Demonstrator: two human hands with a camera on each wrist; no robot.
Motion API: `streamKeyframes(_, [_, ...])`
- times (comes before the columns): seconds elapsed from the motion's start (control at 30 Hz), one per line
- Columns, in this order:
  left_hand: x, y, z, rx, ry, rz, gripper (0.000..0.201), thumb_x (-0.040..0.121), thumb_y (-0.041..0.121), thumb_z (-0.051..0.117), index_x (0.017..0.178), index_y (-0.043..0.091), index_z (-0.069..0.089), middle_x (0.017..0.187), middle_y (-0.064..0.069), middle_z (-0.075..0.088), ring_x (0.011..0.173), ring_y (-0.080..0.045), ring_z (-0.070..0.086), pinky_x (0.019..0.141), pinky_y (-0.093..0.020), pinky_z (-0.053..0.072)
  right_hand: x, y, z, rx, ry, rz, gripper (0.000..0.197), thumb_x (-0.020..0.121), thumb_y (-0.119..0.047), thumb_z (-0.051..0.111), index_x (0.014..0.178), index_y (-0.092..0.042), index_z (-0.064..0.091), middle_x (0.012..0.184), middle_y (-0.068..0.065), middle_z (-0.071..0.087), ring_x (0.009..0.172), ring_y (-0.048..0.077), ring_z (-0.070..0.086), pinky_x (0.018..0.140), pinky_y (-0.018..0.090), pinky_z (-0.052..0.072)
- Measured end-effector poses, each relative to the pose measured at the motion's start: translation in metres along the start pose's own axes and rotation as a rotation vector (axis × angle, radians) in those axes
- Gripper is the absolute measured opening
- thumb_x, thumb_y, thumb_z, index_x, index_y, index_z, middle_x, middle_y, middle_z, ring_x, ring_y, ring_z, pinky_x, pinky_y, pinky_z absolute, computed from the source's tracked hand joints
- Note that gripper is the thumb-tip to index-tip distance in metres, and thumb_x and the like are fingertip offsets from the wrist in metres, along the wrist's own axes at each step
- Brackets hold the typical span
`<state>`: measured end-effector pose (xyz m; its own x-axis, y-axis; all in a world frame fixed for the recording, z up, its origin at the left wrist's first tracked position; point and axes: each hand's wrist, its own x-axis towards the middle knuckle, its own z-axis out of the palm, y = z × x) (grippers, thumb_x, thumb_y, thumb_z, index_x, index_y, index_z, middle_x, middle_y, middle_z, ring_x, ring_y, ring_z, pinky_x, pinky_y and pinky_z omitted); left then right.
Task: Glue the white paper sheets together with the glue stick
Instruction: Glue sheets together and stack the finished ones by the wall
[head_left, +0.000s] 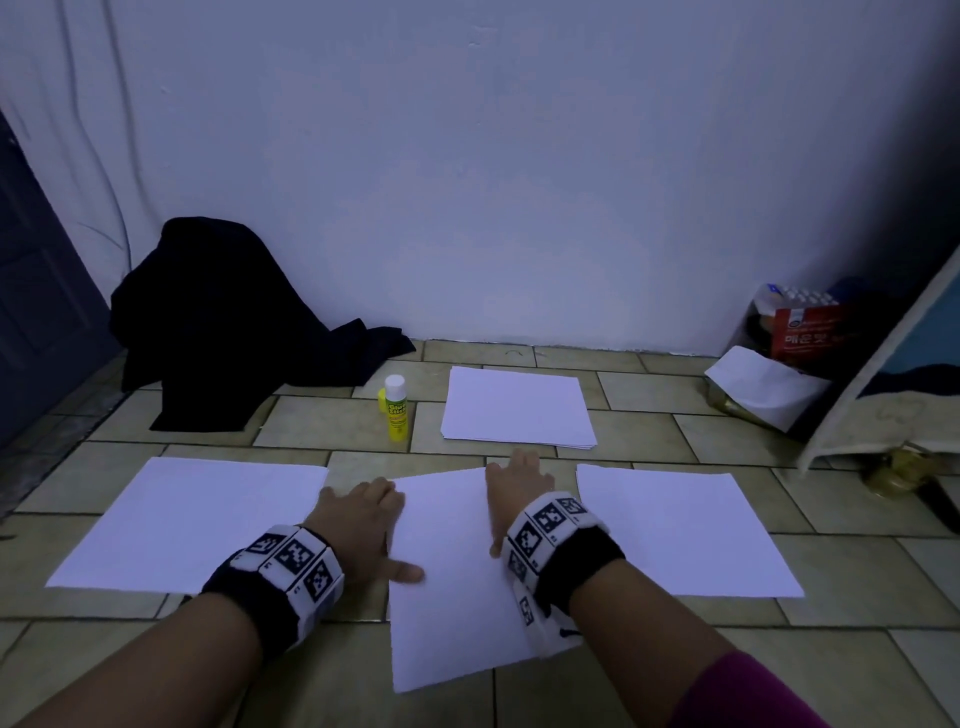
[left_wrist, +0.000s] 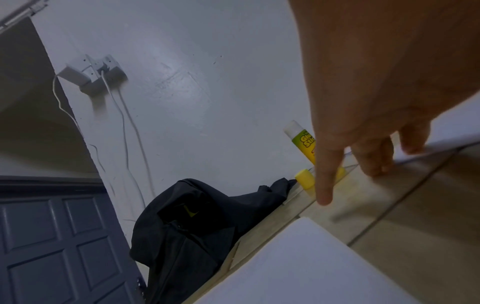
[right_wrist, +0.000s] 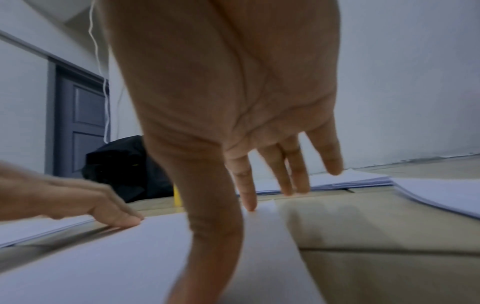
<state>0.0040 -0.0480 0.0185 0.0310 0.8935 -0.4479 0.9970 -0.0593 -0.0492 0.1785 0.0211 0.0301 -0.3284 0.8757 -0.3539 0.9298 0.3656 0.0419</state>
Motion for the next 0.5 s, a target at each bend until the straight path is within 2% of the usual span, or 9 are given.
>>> streamKeyframes(0.07, [-0.004,0.002,-0.006,0.050,0.122,-0.011,0.078,0.086,0.072,0.041,0.141,0.017,0.034,0.144,-0.004,0.035,0.133,-0.022,0.033,0.111,-0.046,0.024,-0.004,-0.011,0.000,-0.018,0.050,0.003,0.045,0.091,-0.015,0.053,0.134,-0.011,0.039,0.136,0.013,0.034,0.129,0.029,0.030,0.099,0.042,0.036])
streamKeyframes(0.13, [-0.005,0.005,-0.010,0.057,0.193,0.037,0.055,0.096,0.048,0.045,0.139,0.015,0.038,0.144,-0.005,0.036,0.131,-0.022,0.035,0.109,-0.039,0.027,-0.005,-0.020,0.004,0.040,0.020,-0.028,0.042,0.093,-0.011,0.047,0.135,-0.009,0.038,0.136,0.015,0.036,0.128,0.029,0.033,0.100,0.043,0.037])
streamKeyframes(0.2, [-0.003,0.005,-0.007,-0.009,0.177,0.124,0.051,0.097,0.026,0.048,0.144,0.014,0.033,0.151,-0.006,0.028,0.134,-0.022,0.032,0.109,-0.034,0.031,-0.006,-0.030,0.009,0.111,-0.004,-0.046,0.041,0.094,-0.013,0.046,0.134,-0.009,0.038,0.137,0.015,0.035,0.128,0.029,0.034,0.101,0.043,0.038])
streamKeyframes(0.23, [-0.003,0.006,-0.005,-0.044,0.155,0.140,0.052,0.096,0.022,0.050,0.145,0.014,0.032,0.150,-0.006,0.028,0.134,-0.021,0.032,0.108,-0.033,0.033,-0.005,-0.034,0.012,0.129,-0.009,-0.053,0.043,0.094,-0.018,0.050,0.135,-0.010,0.037,0.139,0.014,0.033,0.129,0.029,0.032,0.101,0.044,0.039])
streamKeyframes(0.27, [-0.003,0.007,-0.003,-0.065,0.138,0.138,0.053,0.095,0.024,0.052,0.144,0.013,0.034,0.147,-0.007,0.031,0.132,-0.021,0.035,0.106,-0.033,0.037,-0.004,-0.038,0.014,0.133,-0.021,-0.067,0.050,0.092,-0.026,0.055,0.136,-0.011,0.036,0.140,0.014,0.031,0.131,0.029,0.029,0.101,0.045,0.039])
streamKeyframes(0.33, [-0.004,0.009,-0.003,-0.056,0.135,0.103,0.056,0.090,0.037,0.060,0.137,0.013,0.041,0.135,-0.007,0.041,0.123,-0.022,0.043,0.097,-0.033,0.042,-0.001,-0.043,0.018,0.124,-0.057,-0.126,0.068,0.087,-0.038,0.064,0.141,-0.015,0.032,0.144,0.012,0.027,0.135,0.030,0.025,0.103,0.046,0.038])
streamKeyframes(0.4, [-0.004,0.010,-0.003,-0.055,0.139,0.069,0.064,0.083,0.048,0.066,0.132,0.013,0.043,0.130,-0.006,0.044,0.118,-0.021,0.046,0.094,-0.031,0.042,0.003,-0.045,0.019,0.131,-0.086,-0.206,0.077,0.085,-0.037,0.067,0.147,-0.017,0.026,0.151,0.010,0.021,0.139,0.031,0.020,0.107,0.048,0.033])
streamKeyframes(0.43, [-0.003,0.008,-0.002,-0.070,0.145,0.065,0.071,0.081,0.052,0.068,0.133,0.013,0.041,0.133,-0.006,0.042,0.120,-0.021,0.044,0.096,-0.030,0.040,0.004,-0.044,0.019,0.134,-0.100,-0.250,0.080,0.086,-0.035,0.067,0.149,-0.018,0.022,0.154,0.009,0.017,0.142,0.030,0.015,0.110,0.050,0.029])
streamKeyframes(0.5, [0.001,0.002,0.005,-0.119,0.141,0.069,0.088,0.078,0.057,0.068,0.144,0.012,0.029,0.149,-0.008,0.027,0.135,-0.022,0.030,0.109,-0.034,0.031,0.005,-0.037,0.018,0.122,-0.124,-0.321,0.086,0.086,-0.036,0.067,0.152,-0.021,0.014,0.159,0.005,0.007,0.146,0.025,0.006,0.114,0.054,0.020])
